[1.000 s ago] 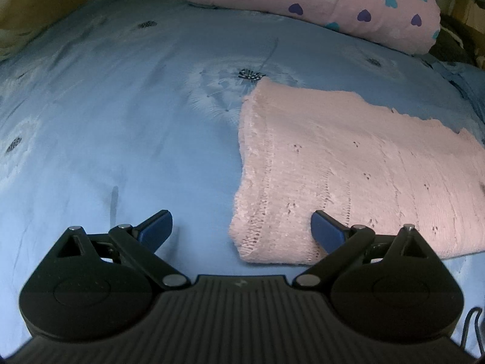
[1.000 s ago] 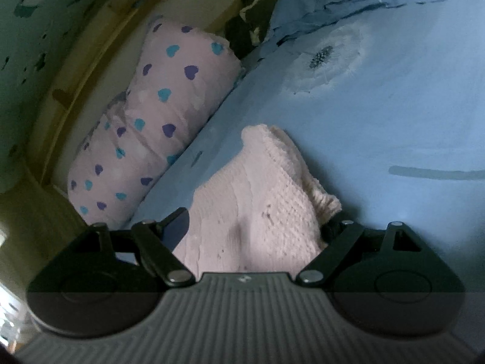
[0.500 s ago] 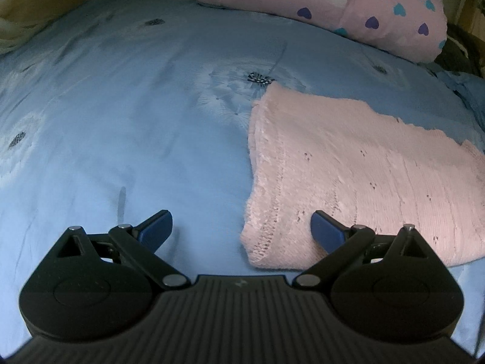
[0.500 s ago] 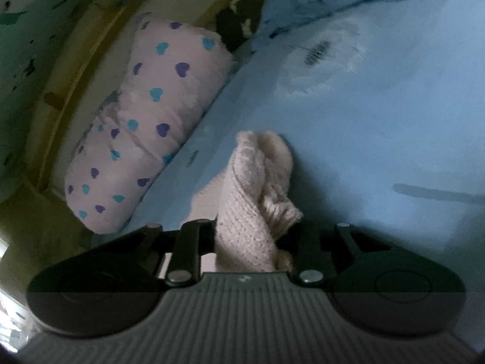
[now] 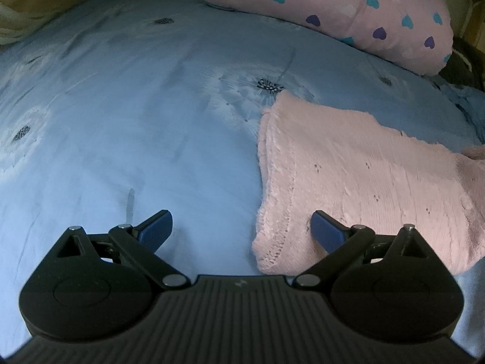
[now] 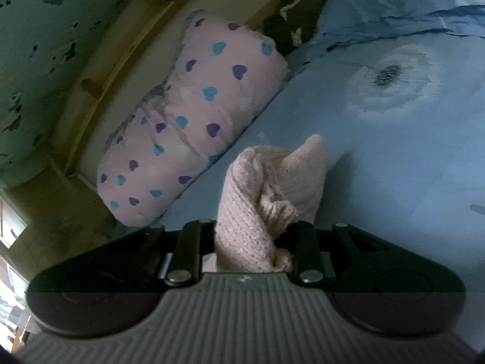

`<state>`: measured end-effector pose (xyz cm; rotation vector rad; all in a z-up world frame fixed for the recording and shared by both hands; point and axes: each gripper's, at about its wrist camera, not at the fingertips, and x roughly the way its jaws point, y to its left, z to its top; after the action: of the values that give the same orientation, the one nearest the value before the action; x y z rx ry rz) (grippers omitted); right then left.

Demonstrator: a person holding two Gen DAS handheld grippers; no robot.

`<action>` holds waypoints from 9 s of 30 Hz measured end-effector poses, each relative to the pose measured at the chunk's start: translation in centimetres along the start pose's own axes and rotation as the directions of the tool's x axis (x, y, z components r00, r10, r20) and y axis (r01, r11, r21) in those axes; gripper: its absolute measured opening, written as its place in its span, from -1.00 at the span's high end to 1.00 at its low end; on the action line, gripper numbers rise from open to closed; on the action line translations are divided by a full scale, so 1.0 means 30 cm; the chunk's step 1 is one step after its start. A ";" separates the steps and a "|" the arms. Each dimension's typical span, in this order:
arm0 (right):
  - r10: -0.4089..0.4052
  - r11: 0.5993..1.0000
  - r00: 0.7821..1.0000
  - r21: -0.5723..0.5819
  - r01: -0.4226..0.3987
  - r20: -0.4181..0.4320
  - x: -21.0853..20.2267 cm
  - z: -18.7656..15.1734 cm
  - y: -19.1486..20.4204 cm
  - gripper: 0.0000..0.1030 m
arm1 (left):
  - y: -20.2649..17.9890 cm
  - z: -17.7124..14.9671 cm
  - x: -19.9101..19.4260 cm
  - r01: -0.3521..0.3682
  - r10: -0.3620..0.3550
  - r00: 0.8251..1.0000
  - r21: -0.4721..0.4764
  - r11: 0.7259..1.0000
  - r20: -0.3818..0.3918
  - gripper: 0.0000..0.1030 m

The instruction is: Fold small clothes

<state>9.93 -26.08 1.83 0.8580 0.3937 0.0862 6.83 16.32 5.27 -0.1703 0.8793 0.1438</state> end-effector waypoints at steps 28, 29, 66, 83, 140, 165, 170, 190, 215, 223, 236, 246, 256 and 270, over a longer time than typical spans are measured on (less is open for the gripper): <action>0.138 0.936 0.974 -0.297 -0.187 -0.178 0.147 -0.321 0.503 0.48 | 0.175 0.061 -0.051 0.025 -0.018 0.999 -0.165 0.986 0.042 -0.94; 0.141 0.931 0.973 -0.309 -0.194 -0.185 0.152 -0.339 0.519 0.48 | 0.189 0.065 -0.053 0.025 -0.017 0.999 -0.178 0.984 0.046 -0.94; -0.051 0.801 0.970 -0.589 -0.103 -0.239 0.035 -0.321 0.411 -0.14 | -0.014 -0.004 -0.080 0.372 -0.366 0.927 -0.069 0.926 0.085 -0.89; -0.084 0.806 0.948 -0.581 -0.116 -0.306 0.074 -0.386 0.372 -0.06 | -0.061 -0.028 -0.043 0.340 -0.331 0.937 -0.073 0.938 0.110 0.38; -0.015 0.791 0.934 -0.575 -0.208 -0.358 0.545 -0.522 0.774 0.26 | 0.127 -0.025 -0.027 0.350 -0.345 0.936 -0.255 0.901 0.063 0.31; -0.034 0.832 0.953 -0.537 -0.140 -0.301 -0.021 -0.368 0.294 -0.26 | 0.116 -0.043 -0.035 0.266 -0.260 0.964 -0.203 0.942 0.056 0.16; -0.021 0.854 0.940 -0.494 -0.159 -0.339 -0.038 -0.416 0.260 -0.26 | 0.122 -0.045 -0.020 0.236 -0.231 0.972 -0.192 0.953 0.047 0.02; 0.059 0.979 0.898 -0.149 -0.137 -0.437 0.168 -0.355 0.197 -0.69 | 0.029 -0.041 0.105 0.333 -0.333 0.942 -0.216 0.918 0.038 -0.68; 0.166 0.957 0.838 -0.120 -0.264 -0.521 0.098 -0.294 0.279 0.02 | -0.001 -0.115 -0.040 0.512 -0.525 0.851 -0.238 0.826 0.009 0.03; 0.124 0.955 0.849 -0.171 -0.243 -0.513 -0.129 -0.204 0.241 0.02 | -0.145 -0.285 -0.198 0.580 -0.595 0.803 -0.187 0.793 -0.032 0.03; -0.057 0.980 0.875 -0.193 -0.042 -0.481 -0.381 -0.225 -0.037 -0.12 | -0.296 -0.497 -0.306 0.465 -0.464 0.882 -0.009 0.885 -0.077 -0.08; -0.050 0.956 0.957 -0.291 -0.037 -0.286 -0.593 -0.256 -0.014 -0.11 | -0.269 -0.527 -0.394 0.358 -0.359 0.933 0.085 0.930 -0.009 -0.18; -0.125 0.921 0.957 -0.388 0.014 -0.262 -0.573 -0.354 -0.073 -0.15 | -0.280 -0.572 -0.402 0.262 -0.269 0.963 0.132 0.956 0.033 -0.49; -0.104 0.839 0.969 -0.543 -0.036 -0.224 -0.778 -0.422 0.056 -0.39 | -0.344 -0.708 -0.522 0.179 -0.192 0.981 0.218 0.959 0.037 -0.90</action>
<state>-16.21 -21.24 2.74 0.2703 0.5826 0.2614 -16.98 0.97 5.03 -0.0465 0.8101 -0.1212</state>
